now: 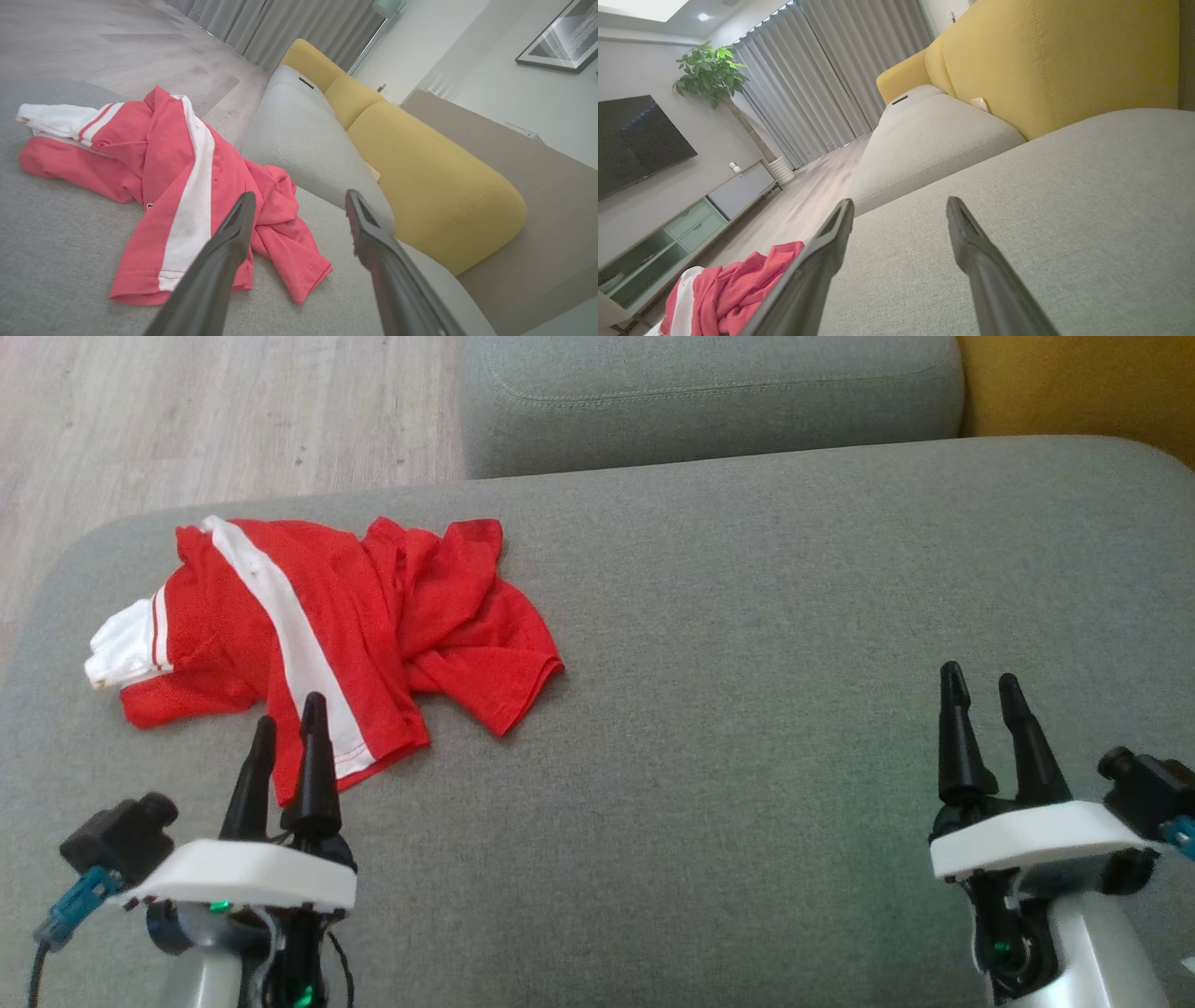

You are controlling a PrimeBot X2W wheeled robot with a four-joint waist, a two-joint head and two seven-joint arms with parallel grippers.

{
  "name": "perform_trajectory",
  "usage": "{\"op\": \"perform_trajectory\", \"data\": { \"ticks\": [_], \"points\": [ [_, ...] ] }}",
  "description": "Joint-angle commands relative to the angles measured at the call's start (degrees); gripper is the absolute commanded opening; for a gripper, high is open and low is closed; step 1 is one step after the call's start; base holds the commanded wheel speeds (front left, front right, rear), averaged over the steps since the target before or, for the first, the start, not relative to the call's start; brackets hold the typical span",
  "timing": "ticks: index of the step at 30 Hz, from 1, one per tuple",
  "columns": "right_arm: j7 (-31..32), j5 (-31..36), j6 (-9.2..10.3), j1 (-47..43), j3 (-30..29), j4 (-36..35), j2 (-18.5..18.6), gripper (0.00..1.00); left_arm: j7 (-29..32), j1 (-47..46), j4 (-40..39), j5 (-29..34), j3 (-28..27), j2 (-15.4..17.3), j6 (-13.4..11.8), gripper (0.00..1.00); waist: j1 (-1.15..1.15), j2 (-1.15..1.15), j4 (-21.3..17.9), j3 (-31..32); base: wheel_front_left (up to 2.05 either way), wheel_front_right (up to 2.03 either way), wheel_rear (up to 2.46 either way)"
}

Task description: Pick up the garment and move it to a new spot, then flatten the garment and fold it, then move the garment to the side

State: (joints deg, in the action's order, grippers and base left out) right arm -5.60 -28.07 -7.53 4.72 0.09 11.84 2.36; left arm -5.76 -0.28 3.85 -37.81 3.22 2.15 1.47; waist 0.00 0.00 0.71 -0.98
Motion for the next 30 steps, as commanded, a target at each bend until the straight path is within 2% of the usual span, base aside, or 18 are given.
{"op": "perform_trajectory", "data": {
  "ticks": [1, 5, 21, 30],
  "points": [
    [-0.8, 1.8, 0.03, 2.8, 1.2, -2.1, 0.4, 1.00, -0.7, -2.0, -2.5, 1.7, -0.7, 1.2, -0.3, 1.00, 0.00, 0.00, 0.0, 0.0, 0.00, 0.00, 0.00],
    [-1.4, 5.5, 0.03, 2.8, 2.0, -2.3, 0.4, 1.00, -1.4, -2.1, -2.7, 5.4, 1.1, 2.3, -1.4, 1.00, 0.00, 0.00, 0.0, -0.1, 0.00, 0.00, 0.00],
    [-4.2, 18.9, 0.03, 3.0, 4.2, -2.6, 0.4, 1.00, -4.1, -3.5, -3.1, 16.9, 9.5, 7.2, -9.3, 1.00, 0.00, 0.00, -0.1, -0.4, 0.00, 0.00, 0.00],
    [-5.5, 25.6, 0.03, 3.7, 5.5, -2.9, 0.4, 1.00, -5.4, -4.0, -2.5, 21.8, 13.3, 9.3, -10.2, 1.00, 0.00, 0.00, -0.3, -0.6, 0.00, 0.00, 0.00]
  ]
}}
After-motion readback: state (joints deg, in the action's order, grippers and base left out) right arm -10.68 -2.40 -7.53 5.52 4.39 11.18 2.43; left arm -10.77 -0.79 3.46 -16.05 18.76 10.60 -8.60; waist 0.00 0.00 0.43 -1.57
